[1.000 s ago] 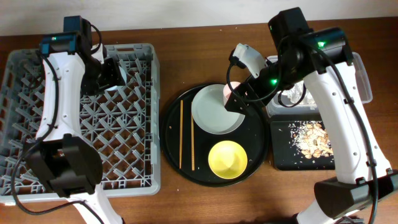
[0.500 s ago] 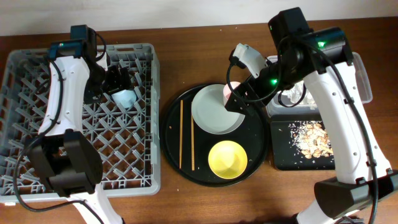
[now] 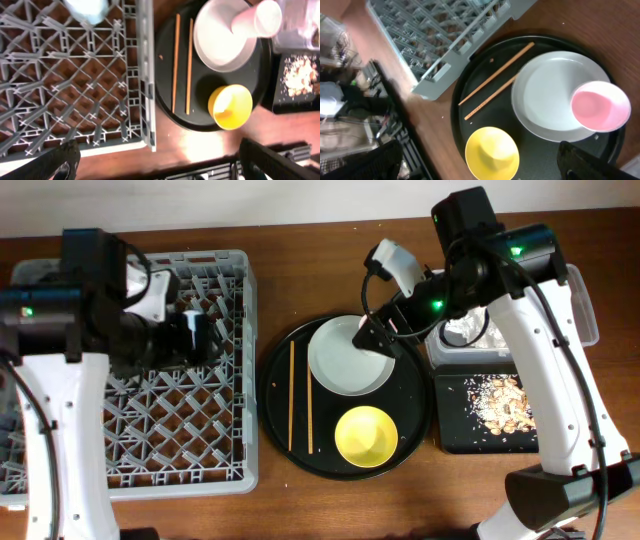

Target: Sort waste into correct bins and load items into the dishwasher rack

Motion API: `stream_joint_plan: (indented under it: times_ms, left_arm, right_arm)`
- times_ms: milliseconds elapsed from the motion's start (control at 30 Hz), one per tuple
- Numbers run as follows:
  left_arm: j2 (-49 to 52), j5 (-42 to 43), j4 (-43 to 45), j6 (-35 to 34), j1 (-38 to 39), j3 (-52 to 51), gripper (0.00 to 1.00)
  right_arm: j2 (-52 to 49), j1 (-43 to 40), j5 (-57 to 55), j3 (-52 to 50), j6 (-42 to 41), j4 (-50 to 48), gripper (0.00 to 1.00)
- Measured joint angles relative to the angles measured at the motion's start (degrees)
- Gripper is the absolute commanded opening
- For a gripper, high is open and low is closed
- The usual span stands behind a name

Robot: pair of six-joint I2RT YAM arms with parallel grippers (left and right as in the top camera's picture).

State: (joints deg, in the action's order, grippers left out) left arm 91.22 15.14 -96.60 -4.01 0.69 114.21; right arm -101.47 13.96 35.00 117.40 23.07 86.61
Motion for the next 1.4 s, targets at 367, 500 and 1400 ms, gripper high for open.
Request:
stream_joint_plan:
  times_ms: [367,500,1400]
  left_arm:
    - [0.17,-0.85,-0.04,0.00,5.95,-0.02,0.99]
    - [0.17,-1.01,-0.07,0.00,5.95,0.00,0.99]
    - [0.17,53.96,8.31,43.93,6.05,-0.02,0.99]
  right_arm:
    - [-3.50,7.63,-24.50,-10.60,-21.00,-18.45,0.44]
    - [-5.79,11.39,-33.73,-28.35,-21.84,-38.38,0.44]
    - [15.65,1.86,32.63,-4.74,-12.17,-15.93,0.04]
